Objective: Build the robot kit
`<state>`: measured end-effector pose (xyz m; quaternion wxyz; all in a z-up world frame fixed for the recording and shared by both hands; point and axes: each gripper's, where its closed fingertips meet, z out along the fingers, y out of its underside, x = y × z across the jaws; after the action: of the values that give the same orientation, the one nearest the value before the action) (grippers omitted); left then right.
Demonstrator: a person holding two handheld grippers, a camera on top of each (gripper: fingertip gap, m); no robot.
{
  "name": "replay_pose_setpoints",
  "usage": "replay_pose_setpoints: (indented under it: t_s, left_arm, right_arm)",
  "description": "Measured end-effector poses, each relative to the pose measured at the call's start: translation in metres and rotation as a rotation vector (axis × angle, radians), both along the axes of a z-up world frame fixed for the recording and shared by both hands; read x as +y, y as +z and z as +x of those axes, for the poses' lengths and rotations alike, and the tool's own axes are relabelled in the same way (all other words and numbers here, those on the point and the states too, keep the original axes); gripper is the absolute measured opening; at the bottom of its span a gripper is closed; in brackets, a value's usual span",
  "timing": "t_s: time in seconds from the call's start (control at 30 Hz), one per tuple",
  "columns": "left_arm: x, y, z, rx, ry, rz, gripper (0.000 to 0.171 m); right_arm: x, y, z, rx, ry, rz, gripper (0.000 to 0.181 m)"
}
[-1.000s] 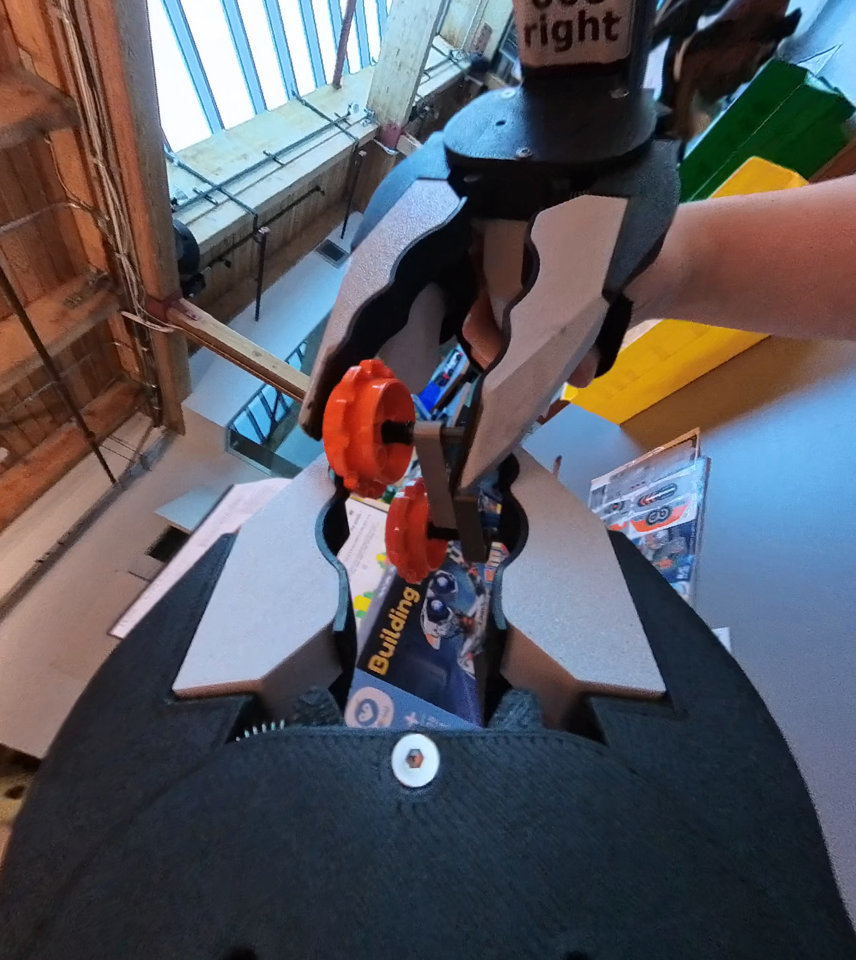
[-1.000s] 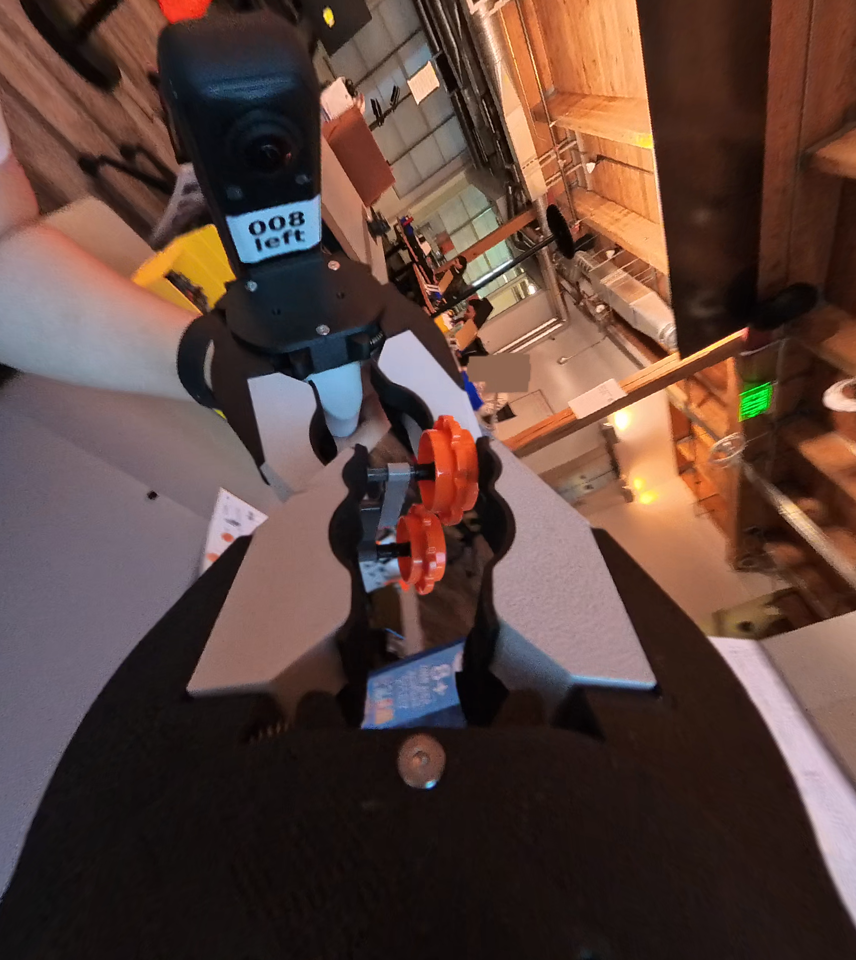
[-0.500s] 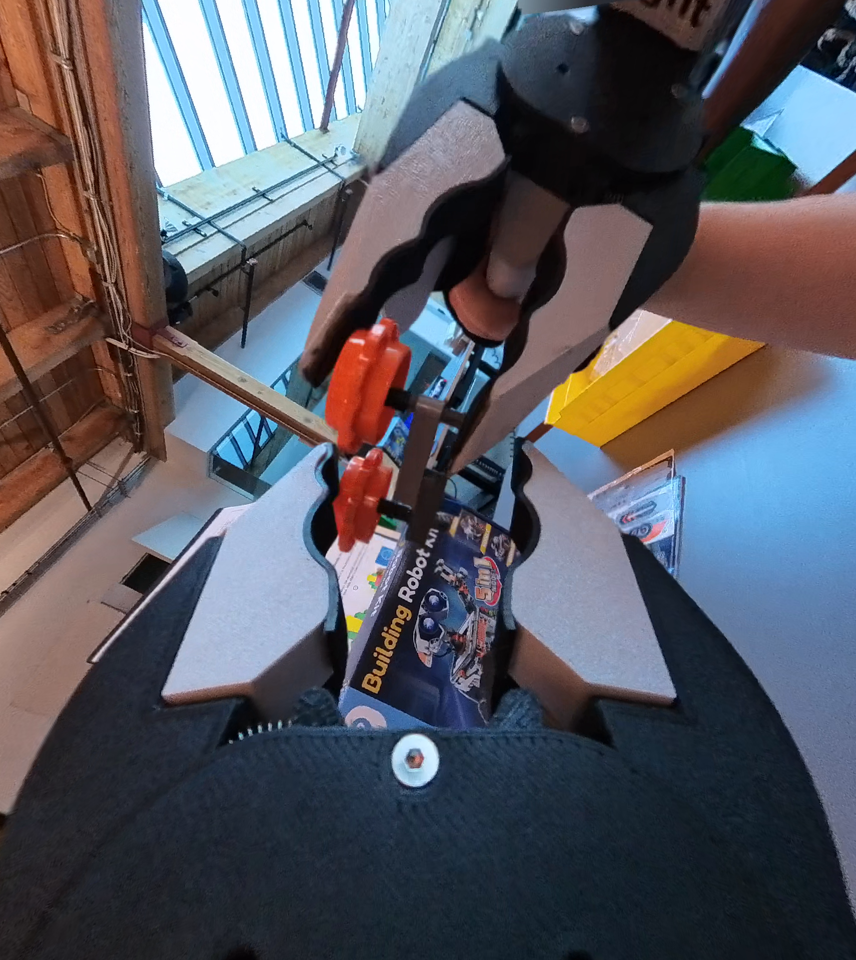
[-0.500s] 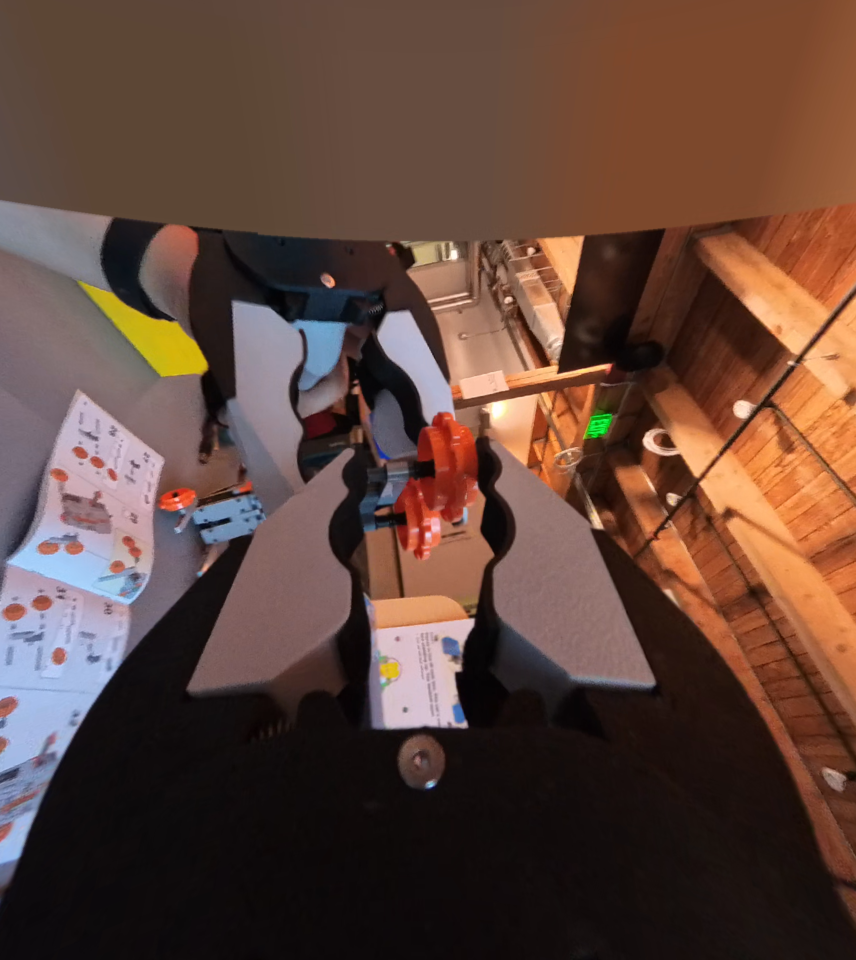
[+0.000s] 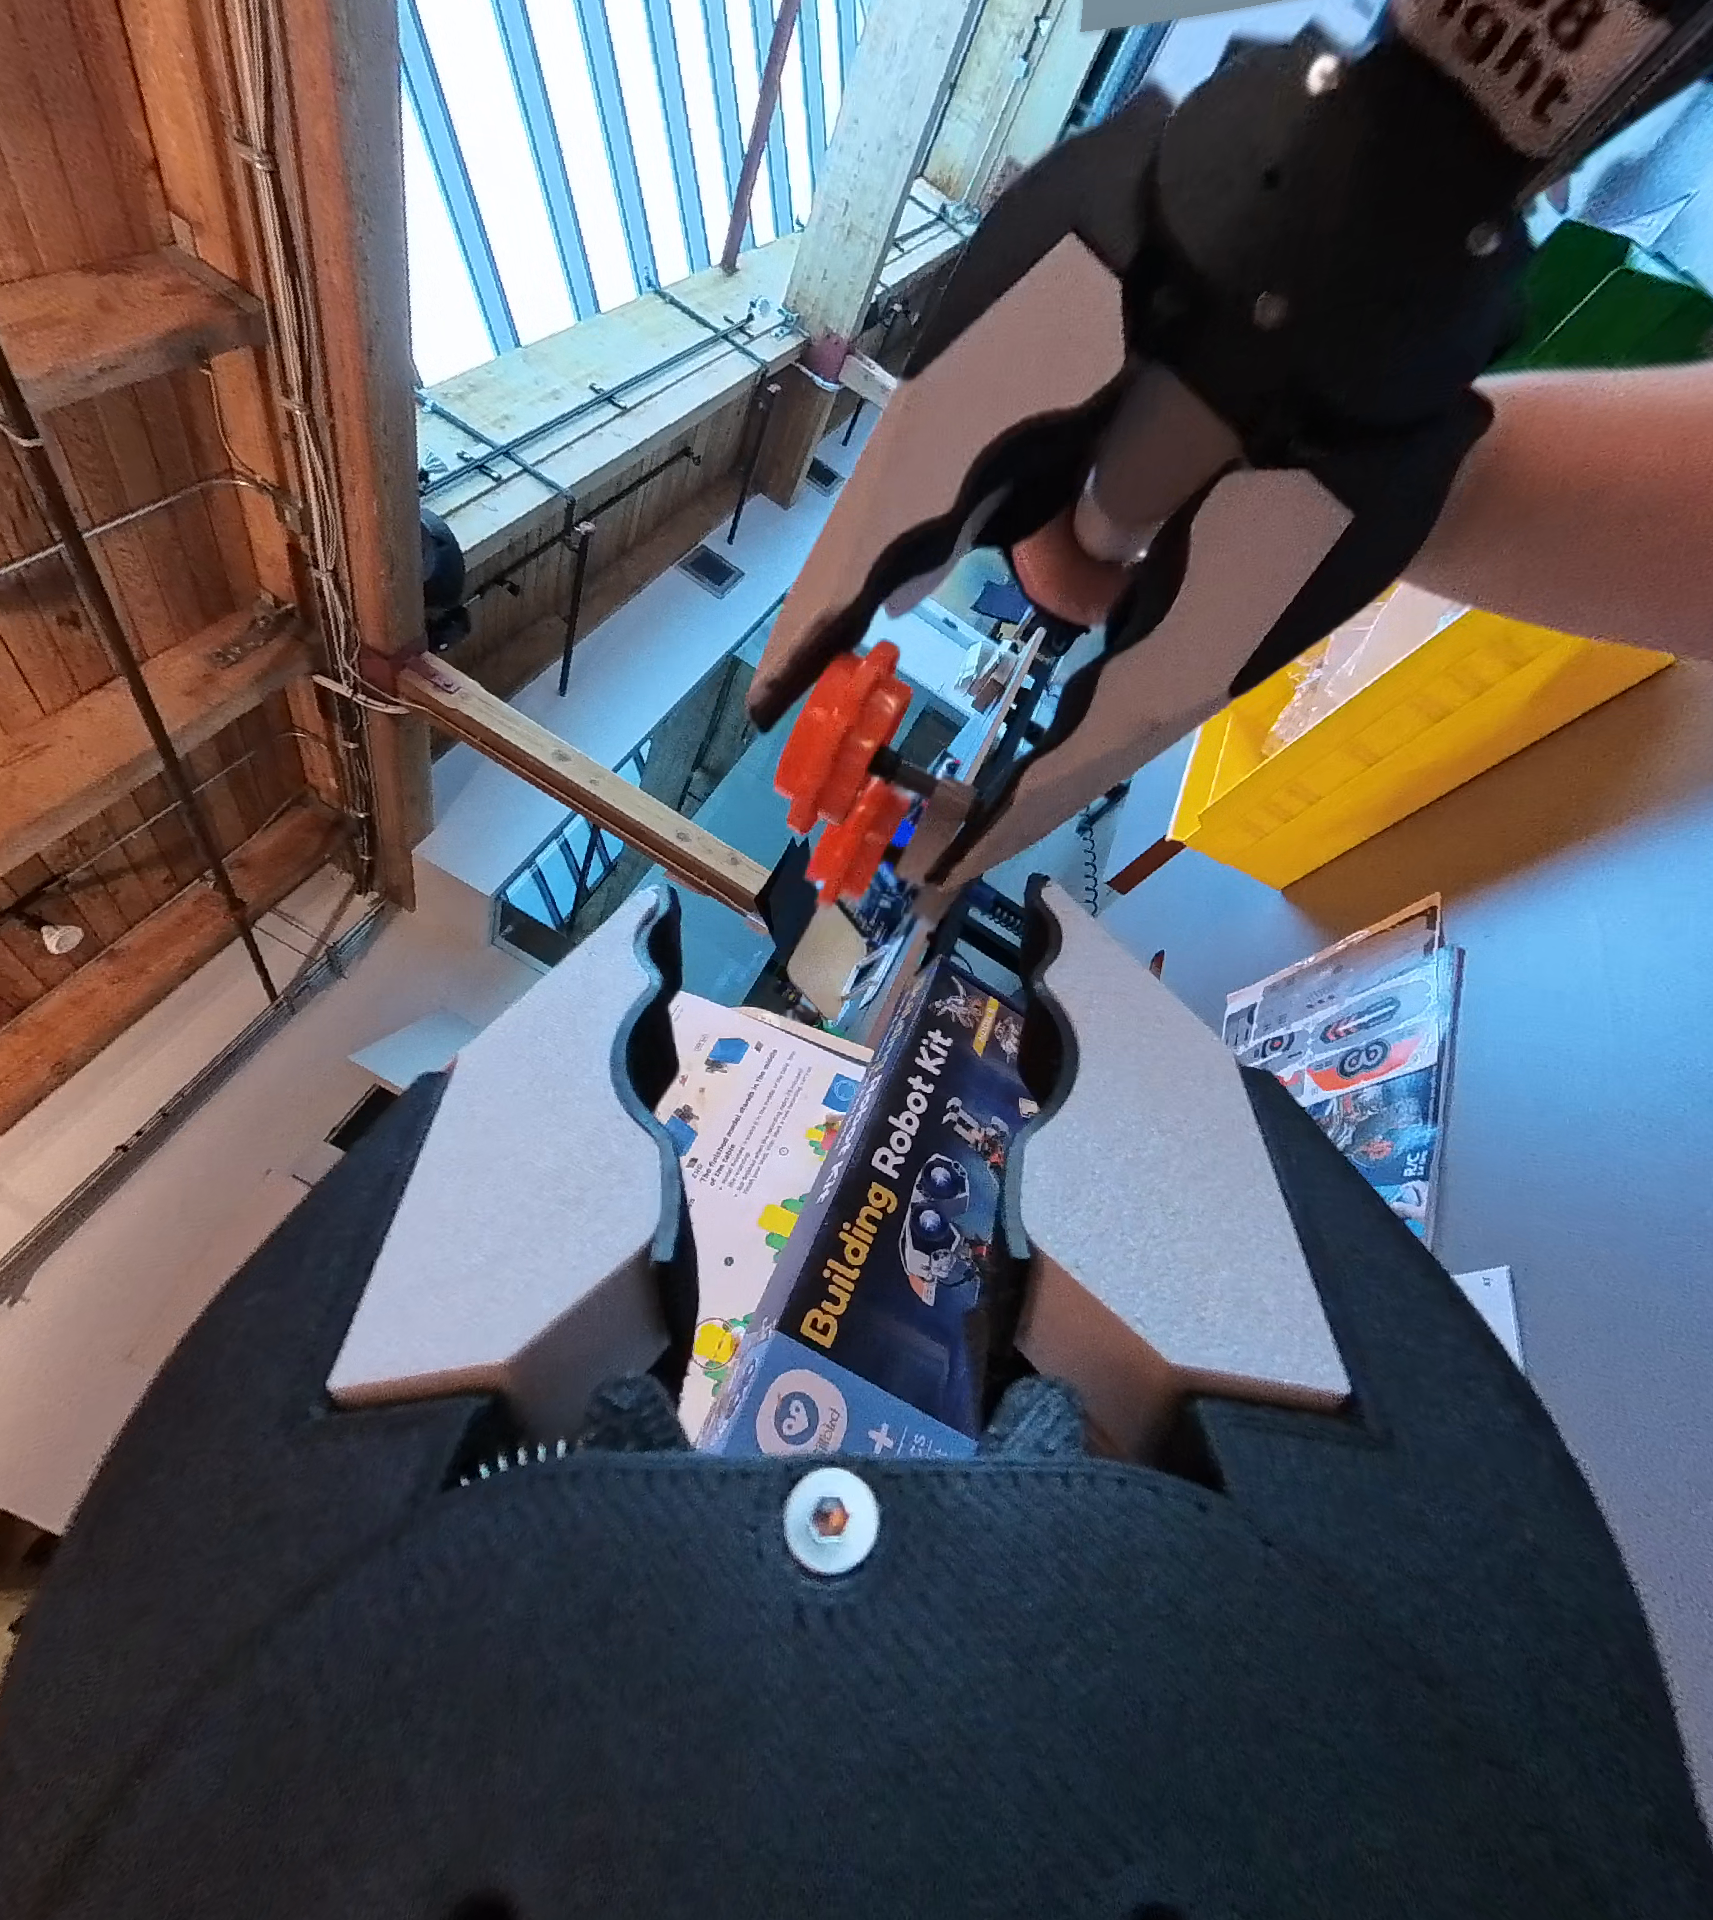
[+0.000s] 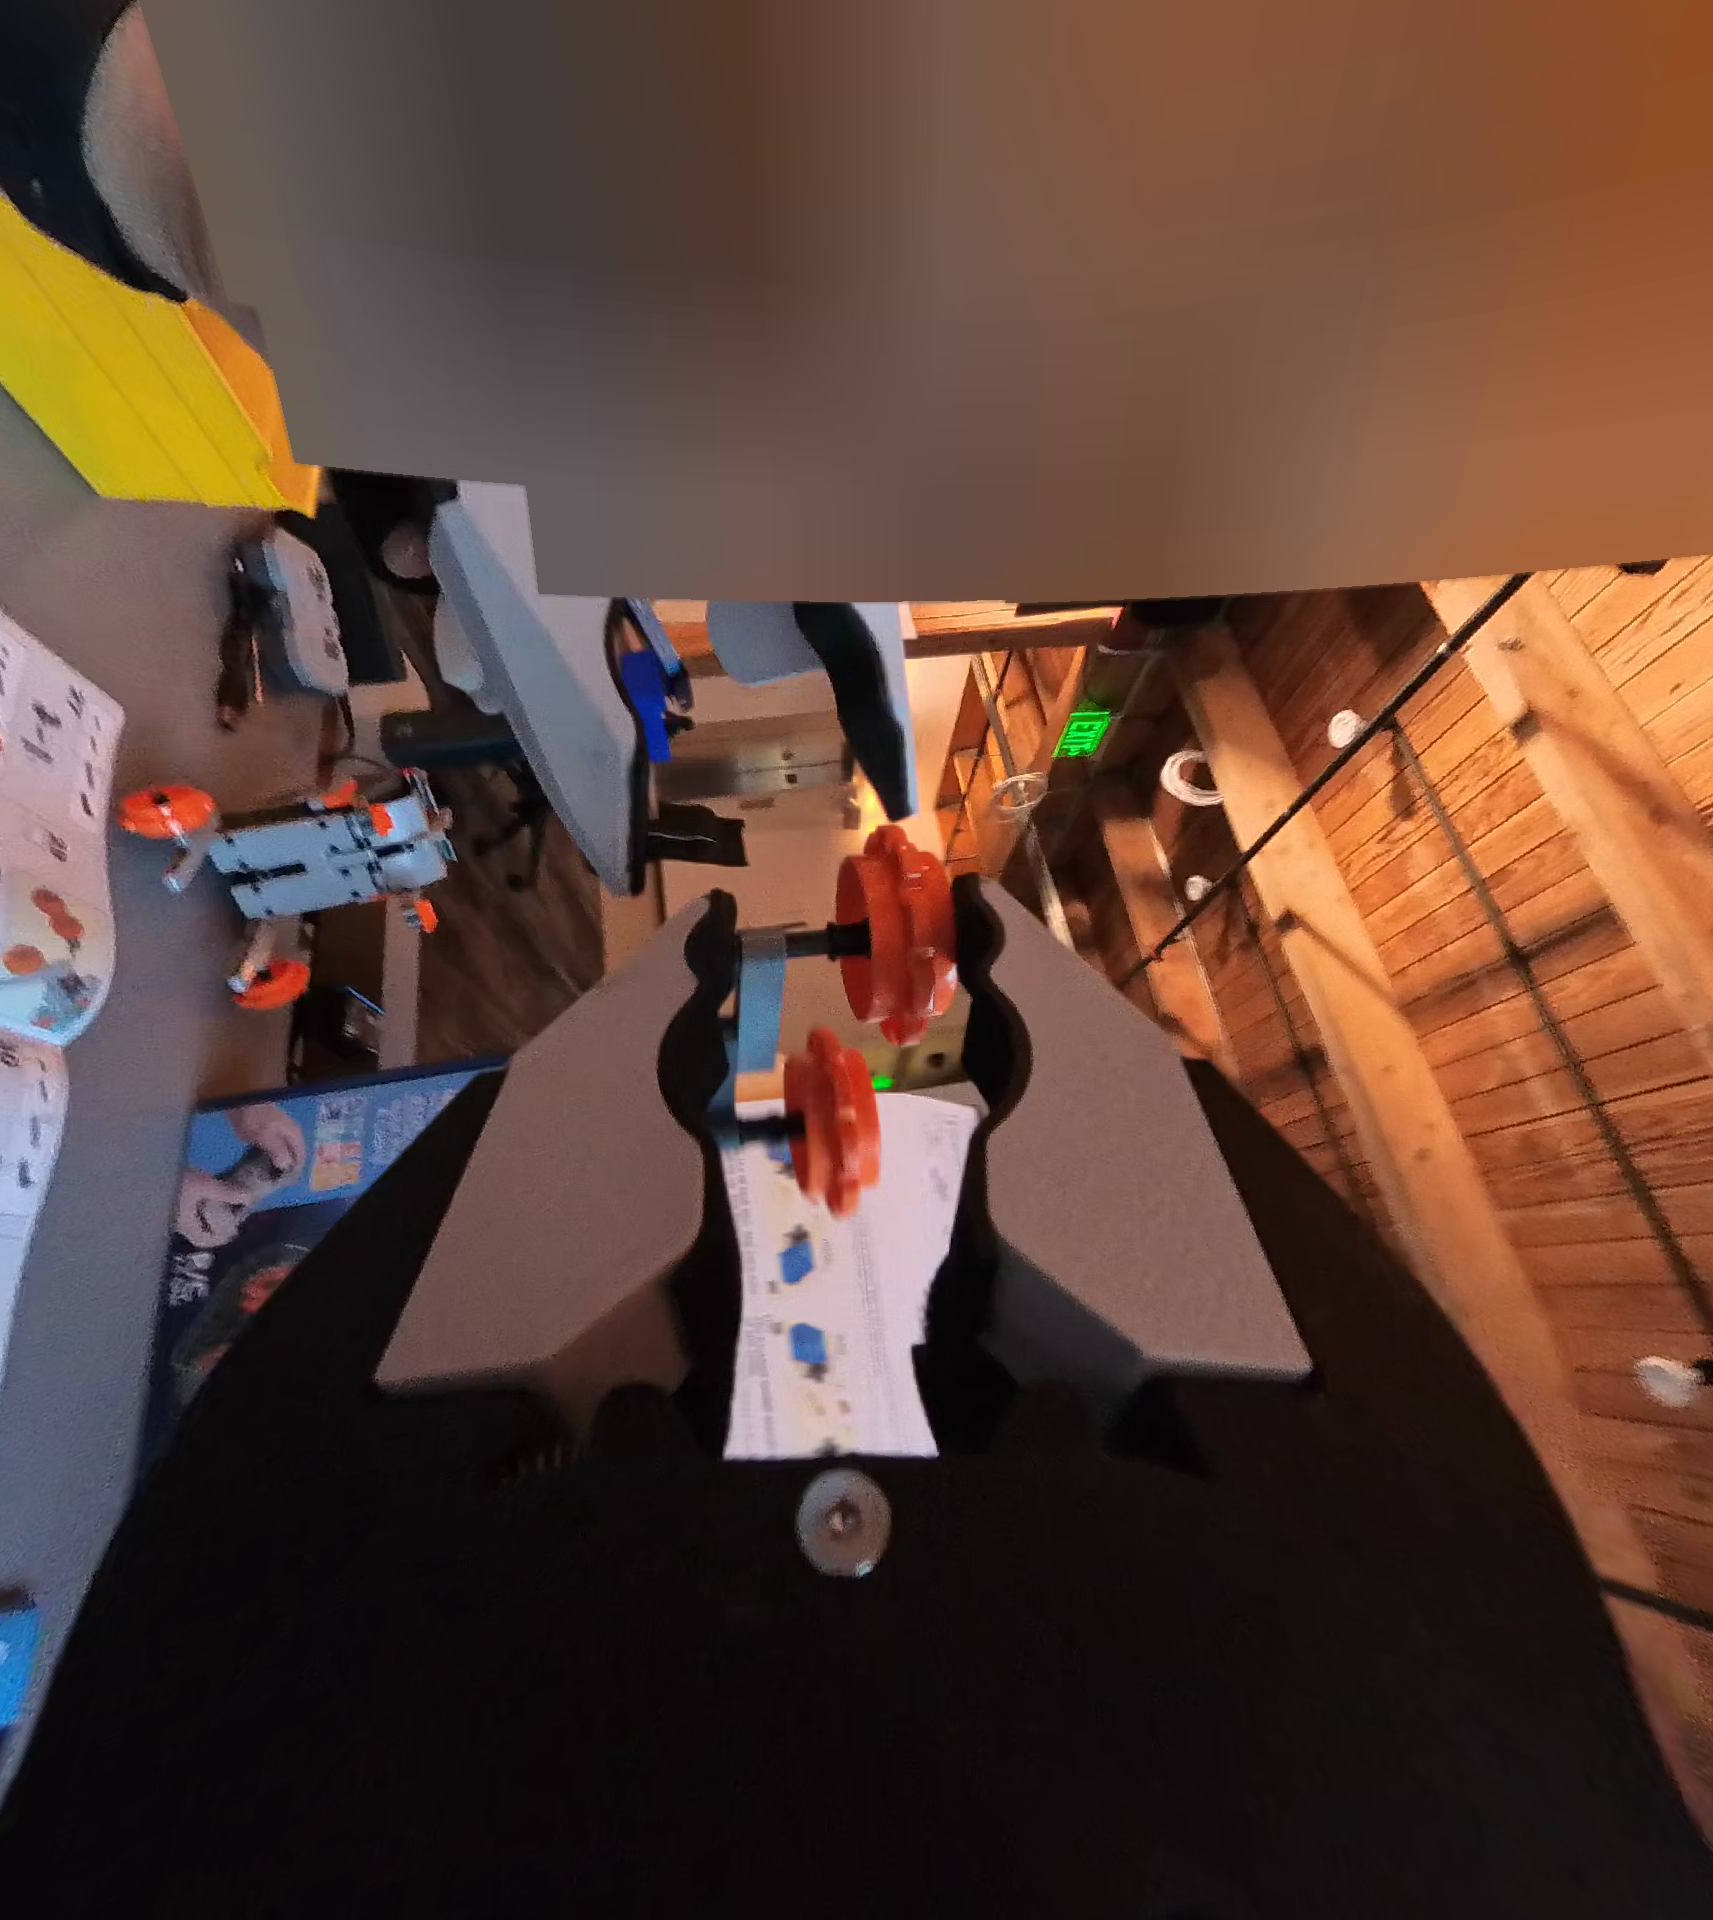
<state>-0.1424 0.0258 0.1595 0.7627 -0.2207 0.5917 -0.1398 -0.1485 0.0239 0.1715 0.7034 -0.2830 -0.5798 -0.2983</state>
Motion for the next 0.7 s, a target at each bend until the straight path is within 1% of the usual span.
replay_pose_setpoints:
  t_s: [0.03, 0.07, 0.1, 0.13, 0.17, 0.2, 0.27, 0.3, 0.43, 0.53, 0.63, 0.7]
  left_arm:
    - [0.000, 0.000, 0.000, -0.002, 0.000, -0.005, 0.063]
    - [0.001, 0.000, 0.000, -0.001, -0.001, -0.012, 0.063]
    - [0.002, 0.000, 0.000, 0.002, 0.000, -0.015, 0.063]
    - [0.003, -0.001, 0.001, 0.008, 0.005, -0.016, 0.063]
    - [0.004, -0.003, 0.002, 0.018, 0.007, -0.021, 0.061]
    - [0.005, -0.006, 0.003, 0.028, 0.001, -0.032, 0.057]
    - [0.008, -0.008, 0.007, 0.027, 0.003, -0.054, 0.055]
    - [0.009, -0.011, 0.010, 0.034, 0.005, -0.053, 0.056]
    - [0.001, -0.012, 0.014, 0.033, -0.029, -0.052, 0.063]
    - [-0.003, -0.011, 0.012, 0.035, -0.018, 0.007, 0.065]
    - [-0.002, -0.016, 0.012, 0.072, 0.044, 0.088, 0.064]
    - [-0.001, -0.022, 0.014, 0.112, 0.063, 0.113, 0.070]
  right_arm:
    - [0.009, -0.003, 0.006, 0.016, -0.010, -0.033, 0.041]
    - [0.017, -0.008, 0.012, -0.007, -0.061, -0.048, 0.042]
    - [0.017, -0.010, 0.011, -0.038, -0.090, -0.033, 0.042]
    - [0.011, -0.009, 0.003, -0.039, -0.051, -0.031, 0.042]
    - [0.007, -0.010, -0.003, -0.014, 0.002, -0.074, 0.042]
    - [0.011, -0.012, -0.002, 0.012, 0.009, -0.117, 0.041]
    - [0.020, -0.016, 0.003, 0.008, -0.027, -0.137, 0.041]
    - [0.021, -0.016, 0.004, 0.011, -0.041, -0.138, 0.041]
    - [0.016, -0.017, 0.000, 0.039, 0.022, -0.184, 0.041]
    - [0.013, -0.017, -0.003, 0.056, 0.055, -0.213, 0.041]
    - [0.017, -0.021, -0.003, 0.027, 0.030, -0.203, 0.041]
    - [0.014, -0.020, -0.005, 0.032, 0.048, -0.203, 0.041]
